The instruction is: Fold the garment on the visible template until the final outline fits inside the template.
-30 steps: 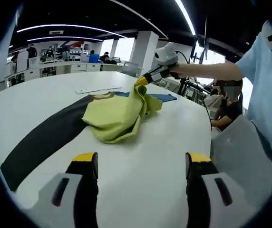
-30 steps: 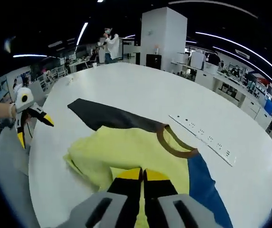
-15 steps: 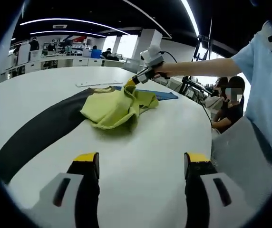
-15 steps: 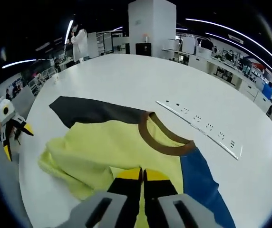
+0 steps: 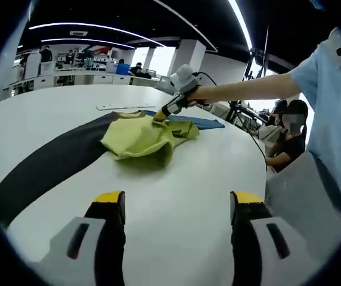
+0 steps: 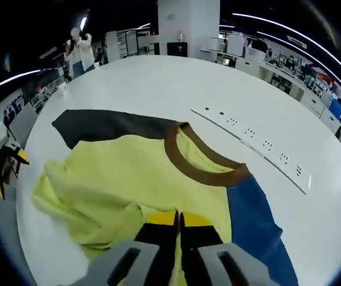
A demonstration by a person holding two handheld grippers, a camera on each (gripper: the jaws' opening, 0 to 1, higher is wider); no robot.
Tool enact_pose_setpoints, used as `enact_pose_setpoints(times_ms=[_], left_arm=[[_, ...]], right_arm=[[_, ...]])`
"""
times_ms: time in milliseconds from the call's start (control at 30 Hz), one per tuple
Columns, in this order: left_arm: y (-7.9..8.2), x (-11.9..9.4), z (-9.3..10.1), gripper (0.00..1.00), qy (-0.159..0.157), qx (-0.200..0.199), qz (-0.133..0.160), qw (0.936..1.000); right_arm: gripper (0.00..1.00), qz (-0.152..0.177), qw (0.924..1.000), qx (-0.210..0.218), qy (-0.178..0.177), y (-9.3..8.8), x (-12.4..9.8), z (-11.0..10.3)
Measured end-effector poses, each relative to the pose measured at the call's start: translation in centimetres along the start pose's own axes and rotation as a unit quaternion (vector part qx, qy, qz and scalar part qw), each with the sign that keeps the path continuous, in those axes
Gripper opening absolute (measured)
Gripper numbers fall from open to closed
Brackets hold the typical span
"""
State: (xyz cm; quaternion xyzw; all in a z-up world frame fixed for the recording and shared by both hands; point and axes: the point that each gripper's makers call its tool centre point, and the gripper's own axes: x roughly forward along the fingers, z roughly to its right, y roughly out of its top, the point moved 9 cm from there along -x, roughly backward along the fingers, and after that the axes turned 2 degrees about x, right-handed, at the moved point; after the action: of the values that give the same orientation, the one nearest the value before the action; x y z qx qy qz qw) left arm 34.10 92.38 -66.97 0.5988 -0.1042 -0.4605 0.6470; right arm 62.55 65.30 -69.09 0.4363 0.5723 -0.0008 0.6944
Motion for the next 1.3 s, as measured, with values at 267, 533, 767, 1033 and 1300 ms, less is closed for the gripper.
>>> enact_pose_setpoints(times_ms=[267,533,767,1033,1300], left_arm=[[-0.1,-0.5,-0.2,0.68,0.009,-0.003,0.005,0.9999],[-0.1,-0.2,0.4,0.68,0.005,-0.005,0.010,0.9999],[0.6,0.2,0.5,0.67,0.004,0.000,0.016,0.9999],[1.0,0.9,0.9,0.67,-0.002,0.004,0.023,0.9997],[0.9,1.5,1.2,0.65,-0.008,0.015,0.013,0.9998]], right_arm=[[0.00,0.000,0.9999,0.016,-0.001,-0.1,0.3,0.2],[0.00,0.025,0.9981,0.057,0.002,-0.6,0.3,0.2],[0.10,0.034,0.9986,0.037,-0.014,-0.7,-0.5,0.0],[0.35,0.094,0.9947,0.034,-0.023,-0.4,-2.9,-0.2],[0.48,0.131,0.9904,0.042,-0.012,-1.7,-5.4,-1.8]])
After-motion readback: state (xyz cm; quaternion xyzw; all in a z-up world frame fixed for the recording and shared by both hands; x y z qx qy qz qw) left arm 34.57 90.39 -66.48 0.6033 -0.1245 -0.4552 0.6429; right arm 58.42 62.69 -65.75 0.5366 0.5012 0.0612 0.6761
